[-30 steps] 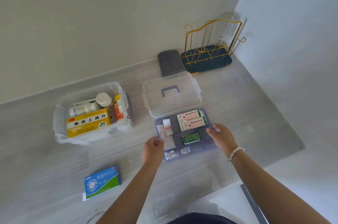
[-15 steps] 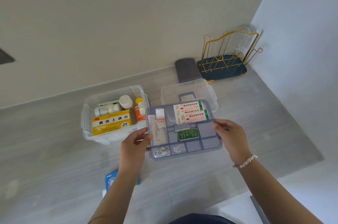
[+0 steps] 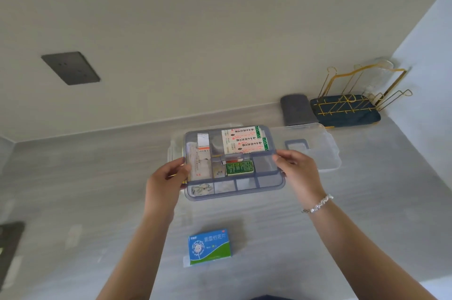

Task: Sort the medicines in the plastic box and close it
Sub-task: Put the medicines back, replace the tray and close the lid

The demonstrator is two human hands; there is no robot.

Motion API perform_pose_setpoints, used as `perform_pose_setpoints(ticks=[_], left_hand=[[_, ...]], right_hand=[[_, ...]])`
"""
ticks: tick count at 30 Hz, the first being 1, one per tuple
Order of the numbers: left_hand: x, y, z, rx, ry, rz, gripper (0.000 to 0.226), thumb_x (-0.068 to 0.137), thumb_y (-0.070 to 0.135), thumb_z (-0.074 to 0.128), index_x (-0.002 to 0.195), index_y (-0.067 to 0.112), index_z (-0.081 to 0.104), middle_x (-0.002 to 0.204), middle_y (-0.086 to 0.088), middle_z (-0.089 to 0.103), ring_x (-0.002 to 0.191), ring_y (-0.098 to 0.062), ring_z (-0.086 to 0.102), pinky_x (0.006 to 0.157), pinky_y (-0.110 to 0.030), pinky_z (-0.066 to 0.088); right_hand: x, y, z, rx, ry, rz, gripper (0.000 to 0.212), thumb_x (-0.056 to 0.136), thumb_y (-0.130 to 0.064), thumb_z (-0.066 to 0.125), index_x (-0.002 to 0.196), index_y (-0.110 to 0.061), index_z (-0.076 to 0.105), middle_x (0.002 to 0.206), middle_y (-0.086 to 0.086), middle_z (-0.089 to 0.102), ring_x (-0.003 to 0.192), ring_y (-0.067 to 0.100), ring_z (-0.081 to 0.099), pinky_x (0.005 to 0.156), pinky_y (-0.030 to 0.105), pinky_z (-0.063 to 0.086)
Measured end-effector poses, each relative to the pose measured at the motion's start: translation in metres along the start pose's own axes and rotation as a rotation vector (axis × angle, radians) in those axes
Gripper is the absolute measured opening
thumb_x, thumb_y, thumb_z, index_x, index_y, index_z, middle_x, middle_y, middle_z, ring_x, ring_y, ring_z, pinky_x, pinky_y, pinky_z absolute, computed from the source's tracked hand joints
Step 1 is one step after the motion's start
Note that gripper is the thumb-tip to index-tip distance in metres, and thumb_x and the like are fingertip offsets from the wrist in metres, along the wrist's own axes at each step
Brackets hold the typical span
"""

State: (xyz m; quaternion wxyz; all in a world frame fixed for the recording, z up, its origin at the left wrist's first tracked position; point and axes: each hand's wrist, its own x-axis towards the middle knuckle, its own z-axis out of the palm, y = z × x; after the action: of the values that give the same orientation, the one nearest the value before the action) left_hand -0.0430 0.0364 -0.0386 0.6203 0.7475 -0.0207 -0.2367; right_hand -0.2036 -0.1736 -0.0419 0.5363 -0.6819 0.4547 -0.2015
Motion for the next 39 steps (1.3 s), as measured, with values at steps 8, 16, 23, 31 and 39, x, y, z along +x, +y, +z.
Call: perform_pose_setpoints(ticks=[8, 16, 23, 31, 39], left_hand=[[0.047, -0.005, -0.016, 0.112, 0.092, -0.023, 0.026, 0.085, 0.014, 0.063, 0.109, 0.015, 0.07, 0.082, 0.01, 0.071, 0.077, -0.016, 0.066, 0.078, -0.036, 0.057], [0.071, -0.021, -0.014, 0.321, 0.129, -0.008, 0.017, 0.084, 0.021, 0.062, 0.084, 0.032, 0.075, 0.065, 0.018, 0.064, 0.071, -0.015, 0.061, 0.071, -0.029, 0.048], [0.075, -0.026, -0.016, 0.383, 0.179, -0.015, 0.028, 0.083, 0.023, 0.065, 0.109, 0.017, 0.071, 0.085, 0.005, 0.07, 0.079, -0.013, 0.061, 0.07, -0.024, 0.045], [0.077, -0.037, -0.018, 0.209, 0.191, -0.13, 0.043, 0.078, 0.028, 0.072, 0.119, 0.019, 0.062, 0.104, -0.005, 0.068, 0.093, -0.024, 0.063, 0.084, -0.036, 0.052], [0.076, -0.037, -0.014, 0.114, 0.188, -0.202, 0.048, 0.077, 0.024, 0.074, 0.123, 0.013, 0.061, 0.084, 0.008, 0.069, 0.086, -0.017, 0.065, 0.09, -0.038, 0.054]], right_hand=[[0.029, -0.013, 0.055, -0.09, 0.002, -0.036, 0.023, 0.081, -0.015, 0.066, 0.101, -0.004, 0.071, 0.096, 0.01, 0.073, 0.08, 0.015, 0.064, 0.061, 0.012, 0.044], [0.045, -0.004, 0.073, -0.196, 0.018, -0.045, 0.023, 0.082, -0.016, 0.066, 0.102, -0.007, 0.071, 0.094, 0.009, 0.074, 0.08, 0.016, 0.066, 0.071, 0.025, 0.053], [0.045, 0.006, 0.08, -0.292, 0.006, -0.085, 0.022, 0.083, -0.018, 0.064, 0.101, -0.008, 0.072, 0.087, 0.008, 0.074, 0.072, 0.014, 0.061, 0.061, 0.016, 0.043], [0.045, 0.014, 0.083, -0.338, 0.057, -0.032, 0.038, 0.081, -0.03, 0.066, 0.116, -0.014, 0.062, 0.097, 0.005, 0.067, 0.085, 0.015, 0.059, 0.07, 0.026, 0.046], [0.048, 0.011, 0.087, -0.2, 0.047, 0.014, 0.04, 0.086, -0.025, 0.061, 0.122, -0.007, 0.059, 0.097, 0.015, 0.073, 0.091, 0.026, 0.067, 0.071, 0.021, 0.044]])
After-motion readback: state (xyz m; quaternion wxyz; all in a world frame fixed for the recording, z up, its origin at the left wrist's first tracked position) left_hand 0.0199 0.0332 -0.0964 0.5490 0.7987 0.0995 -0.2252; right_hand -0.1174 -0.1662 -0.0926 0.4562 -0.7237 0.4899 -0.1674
